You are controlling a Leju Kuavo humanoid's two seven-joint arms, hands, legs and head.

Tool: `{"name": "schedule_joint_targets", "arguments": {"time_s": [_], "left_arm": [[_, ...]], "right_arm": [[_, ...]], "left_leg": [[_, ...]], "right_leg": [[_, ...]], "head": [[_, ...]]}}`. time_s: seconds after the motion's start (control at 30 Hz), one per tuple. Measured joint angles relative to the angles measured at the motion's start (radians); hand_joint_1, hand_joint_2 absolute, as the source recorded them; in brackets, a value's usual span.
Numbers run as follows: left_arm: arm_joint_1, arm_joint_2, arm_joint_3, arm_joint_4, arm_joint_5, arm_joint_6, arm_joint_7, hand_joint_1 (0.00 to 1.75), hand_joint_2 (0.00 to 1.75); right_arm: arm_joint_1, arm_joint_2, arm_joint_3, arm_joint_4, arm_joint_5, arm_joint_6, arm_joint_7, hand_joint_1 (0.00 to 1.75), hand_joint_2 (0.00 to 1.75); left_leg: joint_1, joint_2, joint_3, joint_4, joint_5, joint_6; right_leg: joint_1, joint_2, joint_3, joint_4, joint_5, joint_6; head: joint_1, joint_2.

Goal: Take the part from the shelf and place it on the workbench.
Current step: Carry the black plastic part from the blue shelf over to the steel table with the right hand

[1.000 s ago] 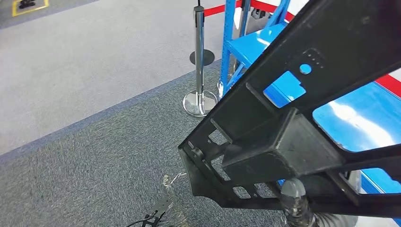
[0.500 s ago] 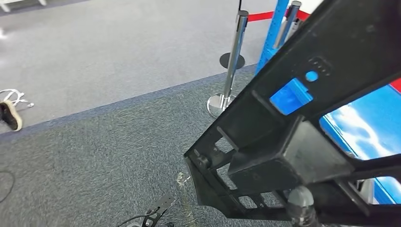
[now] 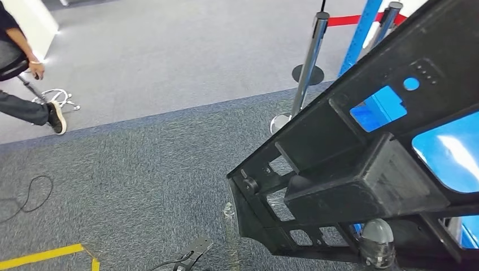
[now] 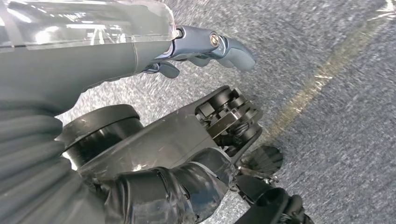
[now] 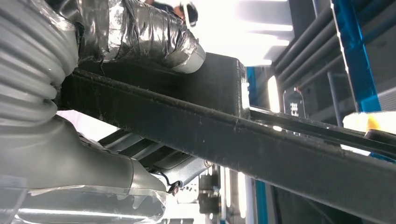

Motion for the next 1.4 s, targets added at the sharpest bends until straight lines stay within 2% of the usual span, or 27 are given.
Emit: {"name": "schedule_joint_targets", "arguments": {"time_s": [0.03, 0.1, 0.17, 0.23, 0.27, 0.33, 0.4, 0.43, 0.47, 0.5, 0.57, 0.63, 0.7, 0.73, 0.77, 0.83, 0.9, 0.97, 1.0, 1.03, 1.07, 1.1, 1.17, 1.2, 1.27, 1.33, 1.4], "left_arm": [[0.000, 0.000, 0.000, 0.000, 0.000, 0.000, 0.000, 0.00, 1.75], [-0.002, 0.000, 0.000, 0.000, 0.000, 0.001, 0.000, 0.00, 1.75], [-0.005, 0.001, 0.000, 0.000, 0.000, 0.003, -0.001, 0.00, 1.75], [-0.003, 0.001, 0.000, 0.000, 0.000, 0.003, 0.000, 0.00, 1.75], [0.000, 0.001, 0.000, 0.000, 0.000, 0.003, 0.000, 0.00, 1.75], [0.001, 0.001, 0.000, 0.000, -0.001, 0.004, 0.001, 0.00, 1.75], [-0.002, -0.001, 0.000, 0.000, -0.002, 0.006, 0.003, 0.00, 1.75], [-0.002, -0.002, 0.000, 0.000, -0.001, 0.007, 0.004, 0.00, 1.75], [-0.001, -0.003, 0.000, 0.000, -0.001, 0.007, 0.006, 0.00, 1.75], [0.001, -0.004, -0.001, 0.000, -0.001, 0.007, 0.007, 0.00, 1.75], [0.003, -0.004, -0.001, 0.000, -0.002, 0.006, 0.011, 0.00, 1.75], [0.001, -0.004, -0.001, 0.000, -0.002, 0.003, 0.015, 0.00, 1.75], [0.001, -0.004, -0.001, 0.000, -0.002, 0.002, 0.018, 0.00, 1.75], [0.002, -0.003, -0.001, 0.000, -0.003, 0.003, 0.019, 0.00, 1.75], [0.004, -0.002, -0.001, 0.001, -0.003, 0.003, 0.019, 0.00, 1.75], [0.007, 0.000, -0.002, 0.001, -0.003, 0.005, 0.020, 0.00, 1.75], [0.004, -0.001, -0.004, 0.001, -0.005, 0.009, 0.019, 0.00, 1.75], [0.003, -0.002, -0.006, 0.001, -0.008, 0.013, 0.019, 0.00, 1.75], [0.004, -0.002, -0.007, 0.001, -0.010, 0.015, 0.019, 0.00, 1.75], [0.005, -0.002, -0.010, 0.001, -0.011, 0.016, 0.019, 0.00, 1.75], [0.005, -0.002, -0.012, 0.001, -0.013, 0.017, 0.019, 0.00, 1.75], [0.005, -0.001, -0.014, 0.001, -0.014, 0.018, 0.019, 0.00, 1.75], [0.001, -0.001, -0.016, 0.001, -0.017, 0.019, 0.019, 0.00, 1.75], [0.001, -0.001, -0.016, 0.001, -0.016, 0.020, 0.019, 0.00, 1.75], [0.006, 0.001, -0.017, 0.001, -0.008, 0.016, 0.012, 0.00, 1.75], [0.013, 0.006, -0.017, 0.001, 0.002, 0.003, -0.005, 0.00, 1.75], [0.013, 0.010, -0.017, 0.001, 0.007, -0.009, -0.018, 0.00, 1.75]], "right_arm": [[0.000, 0.000, 0.000, -0.002, 0.000, 0.000, 0.000, 1.29, 1.75], [0.000, 0.000, 0.000, -0.005, 0.000, 0.000, 0.000, 1.29, 1.75], [0.000, 0.000, 0.000, -0.007, 0.000, 0.000, 0.000, 1.29, 1.75], [0.000, 0.000, 0.000, -0.007, 0.000, 0.000, 0.000, 1.29, 1.75], [-0.001, 0.000, 0.000, -0.008, 0.000, 0.000, 0.000, 1.29, 1.75], [-0.001, 0.000, 0.000, -0.010, 0.000, 0.000, 0.000, 1.29, 1.75], [0.001, 0.000, 0.000, -0.010, -0.001, 0.000, 0.000, 1.29, 1.75], [0.003, 0.000, 0.000, -0.009, -0.003, -0.001, 0.000, 1.29, 1.75], [0.004, 0.000, 0.000, -0.008, -0.004, -0.002, 0.001, 1.29, 1.75], [0.006, 0.000, 0.000, -0.008, -0.004, -0.003, 0.000, 1.29, 1.75], [0.006, 0.000, 0.000, -0.007, -0.005, -0.006, -0.001, 1.29, 1.75], [0.006, 0.000, 0.000, -0.007, -0.006, -0.012, -0.001, 1.29, 1.75], [0.008, 0.000, 0.000, -0.007, -0.006, -0.021, -0.001, 1.29, 1.75], [0.009, 0.000, 0.000, -0.007, -0.006, -0.025, -0.001, 1.29, 1.75], [0.009, 0.000, 0.000, -0.007, -0.006, -0.028, -0.001, 1.29, 1.75], [0.011, 0.000, 0.000, -0.009, -0.008, -0.033, -0.001, 1.29, 1.75], [0.014, -0.001, 0.000, -0.012, -0.018, -0.036, 0.000, 1.29, 1.75], [0.017, -0.001, 0.000, -0.012, -0.030, -0.037, 0.000, 1.29, 1.75], [0.017, -0.002, 0.000, -0.012, -0.033, -0.037, 0.000, 1.29, 1.75], [0.018, -0.002, 0.000, -0.013, -0.036, -0.037, 0.000, 1.29, 1.75], [0.018, -0.002, 0.000, -0.013, -0.037, -0.037, 0.000, 1.29, 1.75], [0.018, -0.002, 0.000, -0.014, -0.038, -0.039, 0.000, 1.29, 1.75], [0.021, -0.003, 0.000, -0.016, -0.043, -0.043, 0.000, 1.29, 1.75], [0.022, -0.003, 0.000, -0.016, -0.046, -0.044, -0.001, 1.29, 1.75], [0.022, -0.003, 0.000, -0.015, -0.053, -0.043, -0.006, 1.29, 1.75], [0.020, -0.003, 0.000, -0.011, -0.055, -0.037, -0.016, 1.29, 1.75], [0.020, -0.003, 0.000, -0.005, -0.055, -0.034, -0.025, 1.29, 1.75]], "left_leg": [[-0.005, 0.012, 0.035, -0.066, 0.033, 0.011], [-0.023, 0.063, 0.100, -0.188, 0.067, 0.038], [-0.037, 0.090, 0.123, -0.232, 0.067, 0.055], [-0.039, 0.066, 0.130, -0.248, 0.074, 0.061], [-0.035, 0.053, 0.139, -0.263, 0.080, 0.062], [-0.024, 0.026, 0.161, -0.293, 0.091, 0.065], [-0.019, 0.002, 0.169, -0.303, 0.096, 0.069], [-0.018, -0.012, 0.169, -0.302, 0.096, 0.070], [-0.018, -0.027, 0.169, -0.301, 0.095, 0.070], [-0.017, -0.043, 0.169, -0.298, 0.093, 0.069], [-0.014, -0.074, 0.169, -0.285, 0.086, 0.063], [-0.012, -0.100, 0.161, -0.262, 0.073, 0.051], [-0.010, -0.119, 0.147, -0.246, 0.066, 0.039], [-0.008, -0.128, 0.141, -0.245, 0.066, 0.035], [-0.008, -0.124, 0.138, -0.242, 0.065, 0.031], [-0.009, -0.079, 0.116, -0.200, 0.041, 0.020], [-0.006, -0.024, 0.059, -0.087, -0.014, 0.009], [0.000, -0.008, 0.003, 0.018, -0.048, 0.003], [0.001, -0.006, -0.002, 0.024, -0.039, 0.002], [0.001, -0.002, 0.014, -0.007, -0.015, 0.005], [-0.001, 0.012, 0.047, -0.070, 0.020, 0.010], [-0.007, 0.036, 0.084, -0.141, 0.046, 0.017], [-0.021, 0.073, 0.133, -0.234, 0.071, 0.031], [-0.026, 0.076, 0.138, -0.246, 0.067, 0.035], [-0.024, 0.052, 0.141, -0.257, 0.070, 0.044], [-0.018, 0.029, 0.158, -0.280, 0.077, 0.054], [-0.015, 0.006, 0.168, -0.291, 0.083, 0.061]], "right_leg": [[0.003, -0.011, 0.005, -0.001, -0.003, 0.000], [0.008, -0.032, 0.017, -0.007, -0.008, 0.001], [0.010, -0.051, 0.024, -0.017, -0.009, 0.006], [0.014, -0.074, 0.037, -0.032, -0.008, 0.015], [0.014, -0.071, 0.045, -0.037, -0.011, 0.020], [0.013, -0.023, 0.038, -0.001, -0.040, 0.028], [0.011, 0.035, -0.018, 0.110, -0.092, 0.029], [0.011, 0.046, -0.057, 0.173, -0.111, 0.030], [0.010, 0.051, -0.086, 0.214, -0.113, 0.031], [0.009, 0.053, -0.101, 0.222, -0.097, 0.033], [0.004, 0.063, -0.075, 0.129, -0.018, 0.037], [-0.003, 0.104, -0.030, 0.014, 0.031, 0.040], [-0.003, 0.127, -0.015, -0.021, 0.031, 0.037], [-0.002, 0.118, -0.014, -0.021, 0.032, 0.032], [-0.002, 0.107, -0.012, -0.023, 0.033, 0.026], [-0.005, 0.085, -0.007, -0.027, 0.034, 0.014], [-0.003, 0.060, -0.003, -0.028, 0.031, 0.007], [-0.001, 0.032, 0.000, -0.028, 0.027, 0.004], [0.000, 0.019, 0.002, -0.027, 0.024, 0.005], [0.000, 0.006, 0.005, -0.027, 0.021, 0.005], [0.001, -0.006, 0.010, -0.028, 0.017, 0.007], [0.002, -0.018, 0.015, -0.028, 0.014, 0.009], [0.006, -0.039, 0.023, -0.031, 0.007, 0.017], [0.007, -0.049, 0.026, -0.033, 0.005, 0.021], [0.007, -0.065, 0.034, -0.039, 0.000, 0.031], [0.007, -0.034, 0.032, -0.016, -0.020, 0.040], [0.007, 0.023, -0.017, 0.087, -0.070, 0.041]], "head": [[0.000, 0.000], [0.002, 0.000], [0.002, 0.000], [-0.001, 0.000], [-0.001, 0.000], [0.002, 0.000], [0.007, 0.000], [0.010, 0.000], [0.010, 0.000], [0.010, 0.000], [0.010, 0.000], [0.012, 0.000], [0.014, 0.000], [0.014, 0.000], [0.014, 0.000], [0.007, 0.000], [-0.001, 0.000], [-0.002, 0.000], [-0.002, 0.000], [-0.002, 0.000], [-0.002, 0.000], [-0.002, 0.000], [-0.001, 0.000], [-0.001, 0.000], [-0.001, 0.000], [0.003, 0.000], [0.011, 0.000]]}}
